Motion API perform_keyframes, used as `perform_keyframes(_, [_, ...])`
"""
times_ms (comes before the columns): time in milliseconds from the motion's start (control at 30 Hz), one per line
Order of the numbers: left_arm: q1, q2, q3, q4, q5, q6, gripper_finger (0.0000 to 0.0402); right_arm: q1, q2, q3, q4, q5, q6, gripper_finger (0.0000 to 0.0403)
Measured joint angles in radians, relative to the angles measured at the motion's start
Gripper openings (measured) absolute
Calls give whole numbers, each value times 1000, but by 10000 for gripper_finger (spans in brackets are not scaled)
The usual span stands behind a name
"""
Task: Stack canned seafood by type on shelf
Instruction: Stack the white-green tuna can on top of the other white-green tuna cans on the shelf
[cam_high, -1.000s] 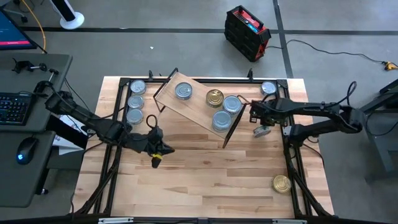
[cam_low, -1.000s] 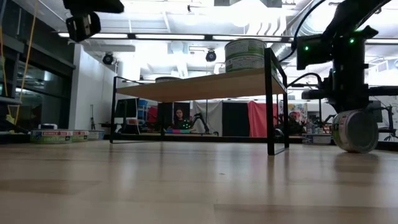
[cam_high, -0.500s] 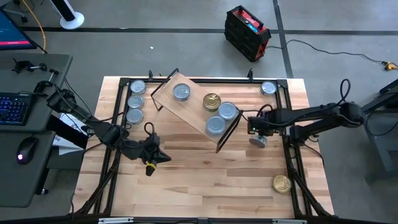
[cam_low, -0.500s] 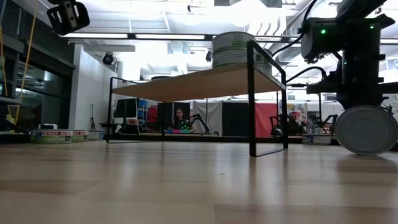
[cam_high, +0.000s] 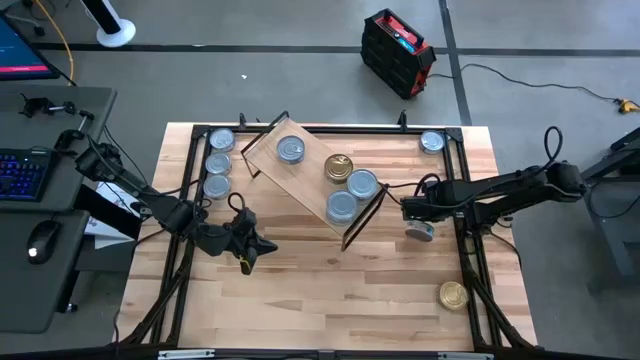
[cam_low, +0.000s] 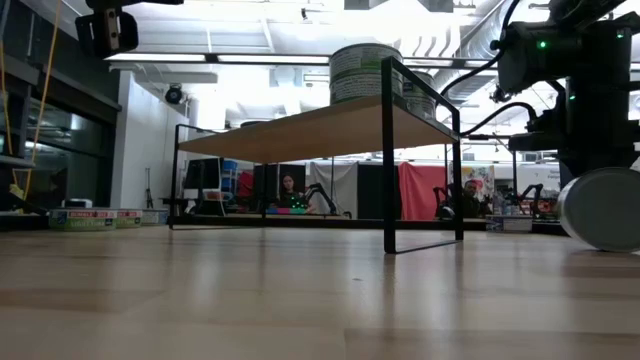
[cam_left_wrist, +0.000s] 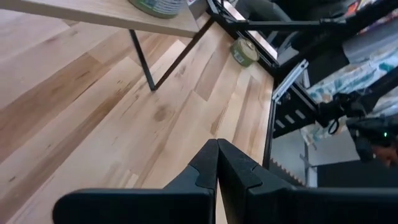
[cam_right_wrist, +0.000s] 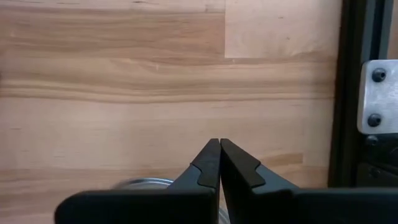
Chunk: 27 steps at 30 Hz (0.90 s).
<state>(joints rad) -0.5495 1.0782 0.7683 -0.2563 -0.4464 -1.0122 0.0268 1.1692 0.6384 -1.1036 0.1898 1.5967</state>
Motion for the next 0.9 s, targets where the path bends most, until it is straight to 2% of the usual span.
perform_keyframes(267, [0,0,0,31,-1,-25,0,48,-1,0,5,0,67,0])
perform_keyframes(667, [0,0,0,27,-2,40,0,262,-1,1,16,-70,249,0])
perform_keyframes(900, [1,0,0,23,-11,74,0,375,-1,1,19,-86,432,0])
